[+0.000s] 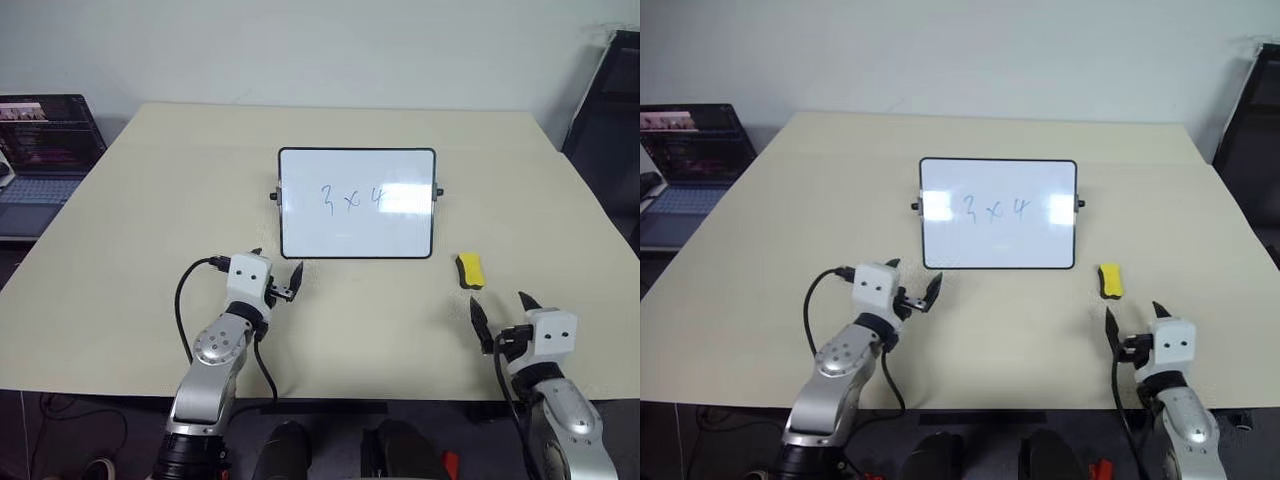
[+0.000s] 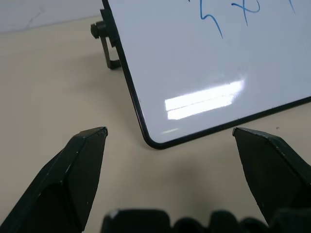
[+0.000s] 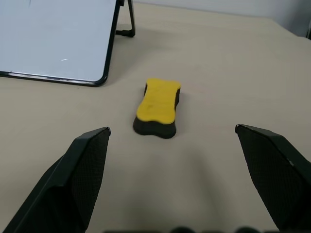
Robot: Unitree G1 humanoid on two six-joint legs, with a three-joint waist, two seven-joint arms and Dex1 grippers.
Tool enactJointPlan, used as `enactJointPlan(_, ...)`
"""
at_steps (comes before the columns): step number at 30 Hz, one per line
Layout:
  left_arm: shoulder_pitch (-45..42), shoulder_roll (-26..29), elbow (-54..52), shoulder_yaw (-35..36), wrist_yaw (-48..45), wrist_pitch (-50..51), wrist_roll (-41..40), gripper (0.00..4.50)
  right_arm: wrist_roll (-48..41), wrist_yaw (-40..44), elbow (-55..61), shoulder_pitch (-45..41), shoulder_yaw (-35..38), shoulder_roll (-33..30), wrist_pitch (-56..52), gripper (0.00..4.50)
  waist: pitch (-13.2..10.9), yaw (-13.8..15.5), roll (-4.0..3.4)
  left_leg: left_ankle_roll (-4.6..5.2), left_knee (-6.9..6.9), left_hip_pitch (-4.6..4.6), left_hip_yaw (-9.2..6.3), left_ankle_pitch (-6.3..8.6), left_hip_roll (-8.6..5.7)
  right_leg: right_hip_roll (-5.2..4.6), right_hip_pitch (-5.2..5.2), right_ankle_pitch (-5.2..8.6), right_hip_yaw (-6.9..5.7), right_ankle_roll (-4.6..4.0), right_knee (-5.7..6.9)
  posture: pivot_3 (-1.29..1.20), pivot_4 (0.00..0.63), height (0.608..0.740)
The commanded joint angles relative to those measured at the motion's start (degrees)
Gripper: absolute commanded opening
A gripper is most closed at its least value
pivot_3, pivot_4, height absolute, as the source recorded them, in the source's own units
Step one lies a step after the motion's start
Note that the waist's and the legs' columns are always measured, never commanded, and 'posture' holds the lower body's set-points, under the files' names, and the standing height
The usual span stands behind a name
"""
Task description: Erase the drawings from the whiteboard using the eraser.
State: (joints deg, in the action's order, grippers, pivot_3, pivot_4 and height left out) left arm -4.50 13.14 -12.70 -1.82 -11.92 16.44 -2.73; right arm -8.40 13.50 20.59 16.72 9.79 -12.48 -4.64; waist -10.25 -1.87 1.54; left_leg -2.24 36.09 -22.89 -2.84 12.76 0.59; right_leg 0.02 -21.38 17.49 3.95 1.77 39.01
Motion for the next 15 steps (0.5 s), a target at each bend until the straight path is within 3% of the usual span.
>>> enactJointPlan(1, 0.74, -0.18, -0.93, -0.06, -0.12, -2.02, 0.41, 4.5, -0.55, -0.38, 2.04, -1.7, -0.07, 0.01, -0.65, 4.49, 0.0, 0.04, 0.0, 0.0, 0.02, 0.01, 0.0, 0.0, -0.01, 0.0, 0.01, 0.02, 0.0, 0.05, 0.0, 0.0, 0.15, 0.74)
enactJointPlan(12, 5.34, 0.09, -6.58, 2.6, -2.04, 0.27, -3.18, 4.5, 0.08, -1.77, 10.51, -0.05, -1.72, 0.39, -5.09, 4.49, 0.01, -0.01, -0.01, 0.0, -0.02, -0.01, -0.02, 0.0, 0.0, -0.04, -0.01, 0.02, 0.0, 0.05, -0.01, 0.0, 0.15, 0.74)
enactJointPlan(15, 6.89, 2.76, -12.2, 1.28, -8.18, 4.64, -8.13, 4.5, -2.07, -4.06, 12.52, -5.14, -1.89, 1.57, -11.66, 4.49, 0.01, -0.1, -0.01, 0.0, 0.0, 0.01, -0.02, 0.0, 0.05, 0.0, -0.01, 0.03, 0.0, 0.06, 0.01, 0.0, 0.15, 0.74)
